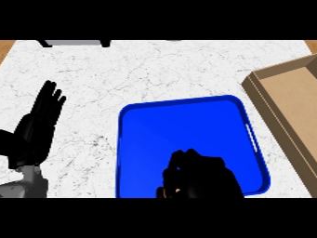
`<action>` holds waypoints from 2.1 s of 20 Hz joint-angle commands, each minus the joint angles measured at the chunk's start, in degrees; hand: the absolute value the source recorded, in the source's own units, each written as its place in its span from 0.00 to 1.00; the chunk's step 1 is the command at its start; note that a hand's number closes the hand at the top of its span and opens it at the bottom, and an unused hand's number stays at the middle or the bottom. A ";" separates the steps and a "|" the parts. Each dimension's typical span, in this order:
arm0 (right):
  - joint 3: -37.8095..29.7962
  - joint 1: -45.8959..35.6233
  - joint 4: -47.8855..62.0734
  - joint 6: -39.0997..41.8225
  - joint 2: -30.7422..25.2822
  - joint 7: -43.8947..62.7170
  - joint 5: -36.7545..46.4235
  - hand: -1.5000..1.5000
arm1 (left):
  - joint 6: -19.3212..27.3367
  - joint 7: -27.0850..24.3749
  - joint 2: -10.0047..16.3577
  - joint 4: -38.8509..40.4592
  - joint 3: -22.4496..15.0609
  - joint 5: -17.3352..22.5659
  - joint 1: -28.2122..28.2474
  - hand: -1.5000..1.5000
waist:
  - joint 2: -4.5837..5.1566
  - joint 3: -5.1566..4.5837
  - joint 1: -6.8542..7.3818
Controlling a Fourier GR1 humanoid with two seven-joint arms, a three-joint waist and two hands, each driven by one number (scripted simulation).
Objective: Pick the sweet potato from the tray and place it in the cardboard box
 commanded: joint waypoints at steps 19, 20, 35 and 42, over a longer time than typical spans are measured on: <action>-51.62 -10.99 4.19 3.14 -11.54 -11.11 -13.22 1.00 | -0.88 -0.05 0.57 2.20 0.95 0.65 -2.09 0.50 | 0.34 0.03 0.59; -49.86 -10.05 4.45 2.66 -12.26 -11.17 -10.87 1.00 | -1.49 -3.74 0.26 5.14 1.47 0.63 -1.54 0.50 | 0.32 0.00 0.47; -55.80 -6.44 39.14 -6.44 -27.02 -33.49 -6.20 1.00 | -0.48 1.59 0.53 0.69 1.05 0.94 -2.81 0.50 | 0.63 0.03 1.23; -59.38 -11.89 53.92 -1.31 -28.59 -36.35 -10.54 0.00 | -0.53 -0.81 -0.74 0.63 0.21 0.30 0.29 0.50 | 0.31 0.03 0.89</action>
